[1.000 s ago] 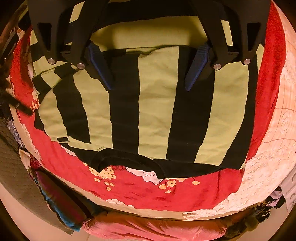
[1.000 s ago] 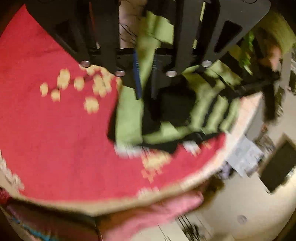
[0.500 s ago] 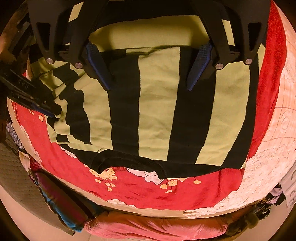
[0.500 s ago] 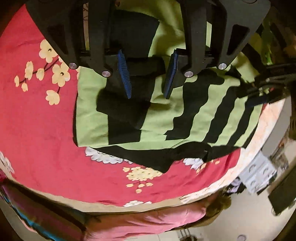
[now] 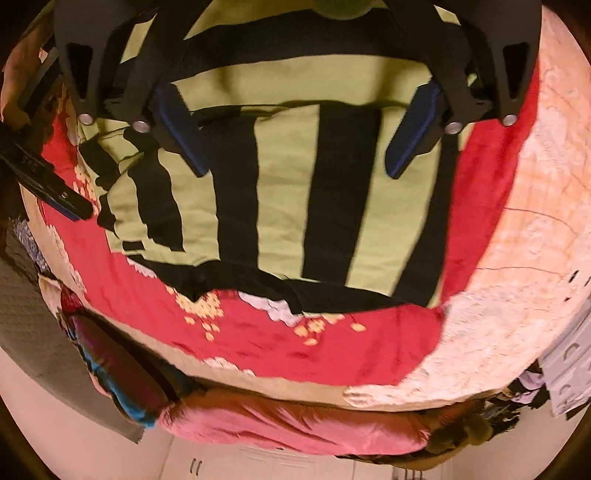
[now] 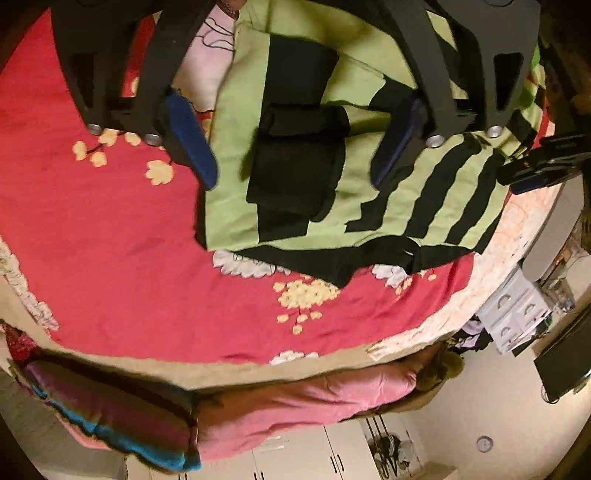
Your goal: Fold small clothes
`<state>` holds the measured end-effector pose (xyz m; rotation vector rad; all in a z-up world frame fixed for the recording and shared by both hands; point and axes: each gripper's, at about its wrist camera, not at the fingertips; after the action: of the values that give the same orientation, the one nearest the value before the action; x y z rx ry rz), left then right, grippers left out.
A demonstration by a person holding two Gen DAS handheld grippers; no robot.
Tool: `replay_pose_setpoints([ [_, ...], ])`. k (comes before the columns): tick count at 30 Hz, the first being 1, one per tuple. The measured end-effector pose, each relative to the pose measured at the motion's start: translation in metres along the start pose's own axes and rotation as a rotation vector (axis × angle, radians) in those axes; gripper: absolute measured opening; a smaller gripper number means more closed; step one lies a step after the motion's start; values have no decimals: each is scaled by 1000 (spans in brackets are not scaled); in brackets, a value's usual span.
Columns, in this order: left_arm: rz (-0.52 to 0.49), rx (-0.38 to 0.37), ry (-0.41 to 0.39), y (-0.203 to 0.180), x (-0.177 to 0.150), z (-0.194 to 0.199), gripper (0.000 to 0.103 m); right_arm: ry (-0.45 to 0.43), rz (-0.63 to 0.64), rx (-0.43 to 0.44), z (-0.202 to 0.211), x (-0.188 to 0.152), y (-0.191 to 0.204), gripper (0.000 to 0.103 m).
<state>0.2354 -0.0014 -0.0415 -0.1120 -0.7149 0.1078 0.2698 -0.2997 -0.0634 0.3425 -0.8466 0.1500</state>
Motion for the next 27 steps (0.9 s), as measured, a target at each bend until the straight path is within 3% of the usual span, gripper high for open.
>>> replay_pose_setpoints([
  [5,4,18,-17,5,3,18,99,-56,44,-18,19,1,10,94],
  [12,-3,32,-36,8,6,39,99,-86,51,-56,34,1,18,94],
  [27,-1,50,-96,32,2,85,99,-144,-2,-27,84,5,36,94],
])
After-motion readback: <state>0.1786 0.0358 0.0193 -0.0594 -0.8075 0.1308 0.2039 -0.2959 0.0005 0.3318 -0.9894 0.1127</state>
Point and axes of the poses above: each gripper's, at about its wrist camera, not at the fingertips, and z roughly against the way its jaws point, y to its left, x to its top, and after that the axes turned 6 degrees about -y, right-handed
